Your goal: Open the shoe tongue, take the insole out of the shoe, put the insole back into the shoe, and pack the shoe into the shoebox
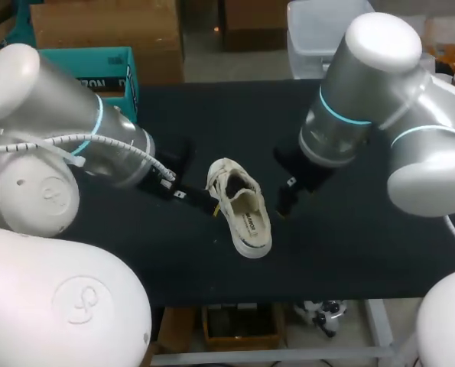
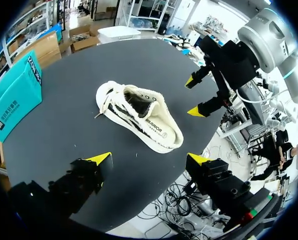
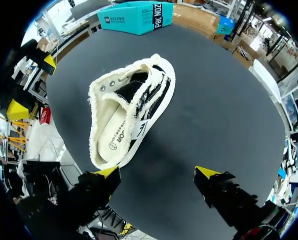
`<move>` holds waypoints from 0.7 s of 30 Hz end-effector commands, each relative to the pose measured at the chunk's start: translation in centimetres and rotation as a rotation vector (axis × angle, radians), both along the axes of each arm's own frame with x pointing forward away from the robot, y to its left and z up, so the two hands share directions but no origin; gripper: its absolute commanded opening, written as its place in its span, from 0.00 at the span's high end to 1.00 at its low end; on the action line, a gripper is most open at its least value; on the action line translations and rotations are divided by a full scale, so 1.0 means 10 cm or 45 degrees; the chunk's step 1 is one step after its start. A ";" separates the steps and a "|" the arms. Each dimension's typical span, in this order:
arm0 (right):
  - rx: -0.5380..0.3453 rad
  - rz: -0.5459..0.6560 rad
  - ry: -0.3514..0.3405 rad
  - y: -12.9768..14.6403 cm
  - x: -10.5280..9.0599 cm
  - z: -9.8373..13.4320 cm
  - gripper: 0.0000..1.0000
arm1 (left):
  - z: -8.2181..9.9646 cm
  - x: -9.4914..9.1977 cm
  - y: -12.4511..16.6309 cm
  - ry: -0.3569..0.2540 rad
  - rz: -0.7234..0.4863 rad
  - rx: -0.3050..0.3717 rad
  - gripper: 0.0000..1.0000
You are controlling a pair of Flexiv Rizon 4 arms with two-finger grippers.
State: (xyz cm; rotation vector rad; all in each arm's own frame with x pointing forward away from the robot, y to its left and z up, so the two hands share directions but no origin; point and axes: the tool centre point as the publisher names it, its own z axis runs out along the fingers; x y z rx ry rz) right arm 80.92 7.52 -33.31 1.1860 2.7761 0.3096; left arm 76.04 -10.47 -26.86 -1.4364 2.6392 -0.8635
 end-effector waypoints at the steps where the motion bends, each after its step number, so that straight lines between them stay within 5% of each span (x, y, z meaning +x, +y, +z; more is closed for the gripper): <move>1: -0.010 0.001 0.013 0.01 0.02 0.01 0.00 | -0.01 0.02 -0.07 -0.009 0.037 0.089 0.00; 6: -0.019 0.023 0.023 -0.16 0.06 0.00 0.00 | -0.03 0.12 -0.22 0.141 0.301 0.023 0.00; 11: -0.051 0.200 -0.012 -0.42 0.13 0.03 0.00 | -0.14 0.06 -0.32 0.201 0.453 0.009 0.00; 21: -0.097 0.549 -0.019 -0.83 0.38 0.04 0.00 | -0.36 0.07 -0.54 0.204 0.768 0.067 0.00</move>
